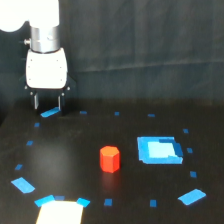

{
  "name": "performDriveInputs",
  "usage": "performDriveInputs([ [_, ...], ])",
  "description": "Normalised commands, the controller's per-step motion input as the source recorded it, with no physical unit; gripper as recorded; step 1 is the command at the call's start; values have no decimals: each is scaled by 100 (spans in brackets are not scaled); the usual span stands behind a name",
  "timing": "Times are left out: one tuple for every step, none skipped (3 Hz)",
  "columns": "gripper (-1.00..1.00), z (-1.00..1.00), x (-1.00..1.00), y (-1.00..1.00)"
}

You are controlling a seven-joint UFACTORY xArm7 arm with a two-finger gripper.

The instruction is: Pick up the red object from the table

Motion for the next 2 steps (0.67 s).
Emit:
performDriveInputs([
  [100, -35, 62, -100],
  [19, 16, 74, -100],
])
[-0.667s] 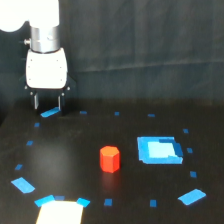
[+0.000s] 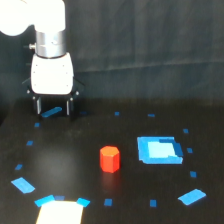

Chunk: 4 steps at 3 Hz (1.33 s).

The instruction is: Pick up the red object from the table

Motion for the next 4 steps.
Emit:
performDriveInputs([
  [95, -36, 100, -100],
  [100, 2, 100, -100],
  [100, 6, 80, -100],
  [100, -10, 93, -93],
])
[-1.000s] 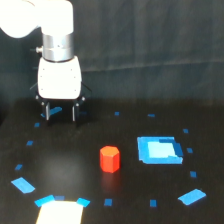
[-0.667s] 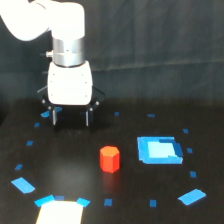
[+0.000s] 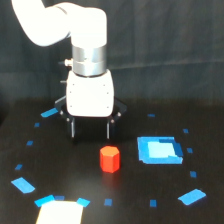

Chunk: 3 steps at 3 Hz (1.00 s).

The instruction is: Pick up the red object from the table

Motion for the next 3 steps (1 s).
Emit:
performDriveInputs([
  [95, -17, 68, -88],
  [29, -22, 52, -100],
  [-100, 25, -1, -85],
])
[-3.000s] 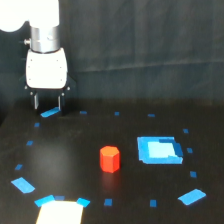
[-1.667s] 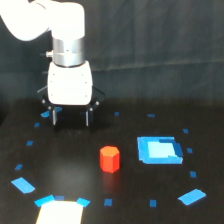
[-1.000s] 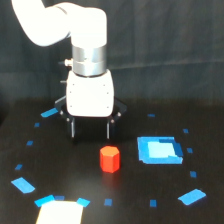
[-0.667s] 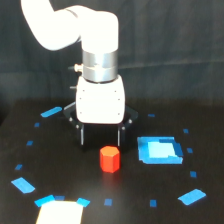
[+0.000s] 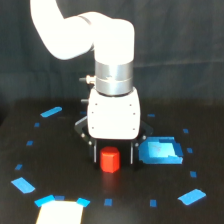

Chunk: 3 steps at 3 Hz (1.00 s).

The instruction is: Pick up the red object from the table

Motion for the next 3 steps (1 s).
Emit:
performDriveInputs([
  [-100, 17, -100, -7],
  [-100, 46, -100, -6],
  [-100, 28, -18, -39],
])
